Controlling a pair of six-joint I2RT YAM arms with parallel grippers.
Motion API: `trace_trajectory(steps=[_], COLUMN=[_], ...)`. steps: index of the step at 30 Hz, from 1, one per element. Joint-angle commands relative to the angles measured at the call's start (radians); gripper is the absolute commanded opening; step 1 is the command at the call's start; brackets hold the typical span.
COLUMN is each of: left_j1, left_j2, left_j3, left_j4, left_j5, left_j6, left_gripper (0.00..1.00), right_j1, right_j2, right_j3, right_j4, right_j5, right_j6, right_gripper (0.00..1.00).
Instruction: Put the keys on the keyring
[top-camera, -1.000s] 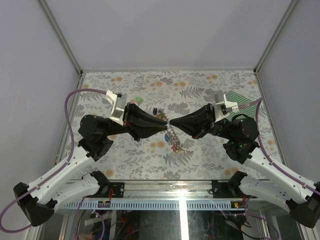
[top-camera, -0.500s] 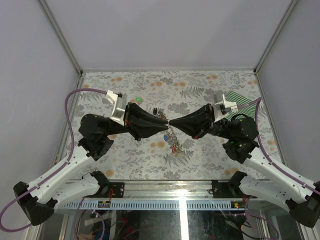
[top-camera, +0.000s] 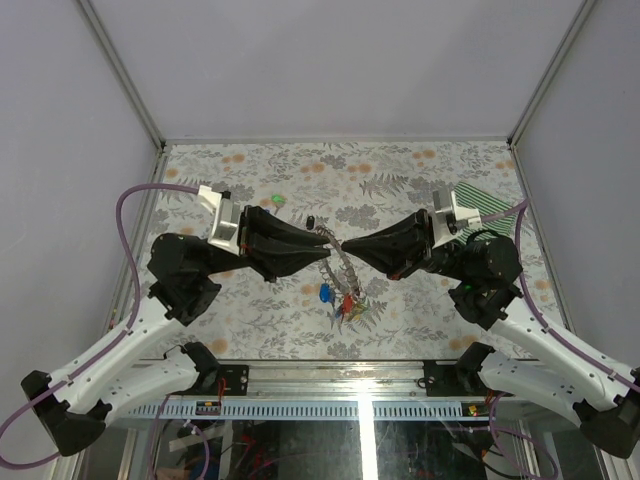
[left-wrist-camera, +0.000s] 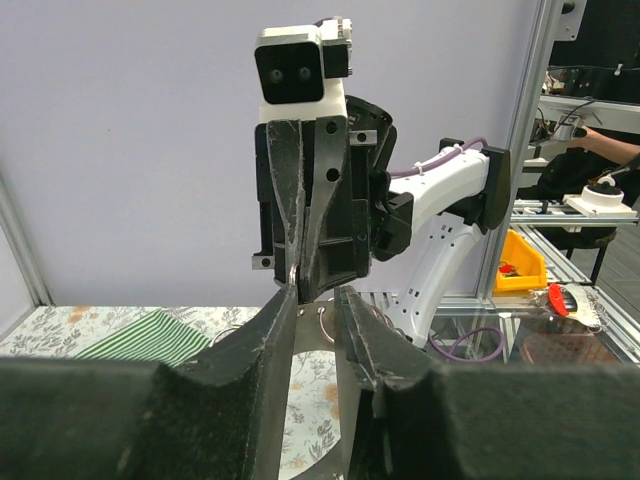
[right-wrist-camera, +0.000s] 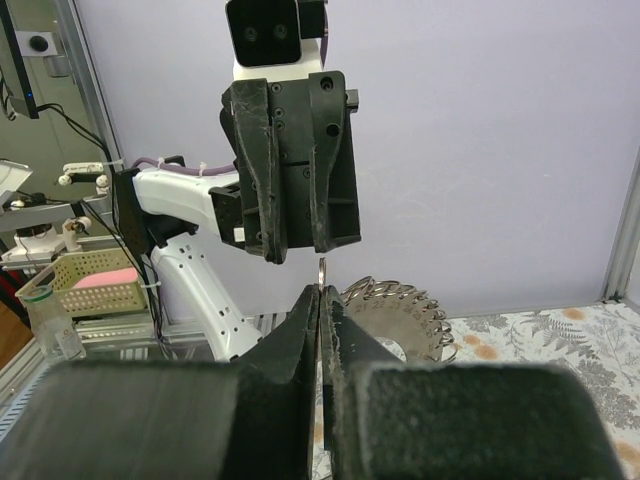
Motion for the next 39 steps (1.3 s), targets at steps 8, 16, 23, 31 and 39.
trace_trajectory(steps=[8, 16, 23, 31, 39], left_j1=[-0.010, -0.014, -0.019, -0.025, -0.029], left_j2=[0.028, 0.036, 0.049, 0.053, 0.065], left_j3=[0.018, 0.014, 0.019, 0.025, 0.043], left_j4=[0.011, 0.001, -0.007, -0.020, -0.039], left_j5=[0.008, -0.007, -0.007, -0.009, 0.004], left_j6=[0.004, 0.012, 0.015, 0.022, 0.023], left_gripper=[0.24, 0.24, 0.24, 0.19, 0.00], right_j1=[0.006, 0.006, 0.007, 0.008, 0.007], right_j2=[-0.021, -0.017, -0.009, -0.010, -0.006], right_j3=[0.028, 0.029, 0.032, 0.031, 0.036], right_j4=[0.094, 0.100, 0.106, 0.108, 0.091], right_j5=[0.008, -0.004, -0.012, -0.014, -0.020], right_j6=[-0.014, -0.007, -0.003, -0.001, -0.009], right_gripper=[0.00, 0.00, 0.00, 0.00, 0.00])
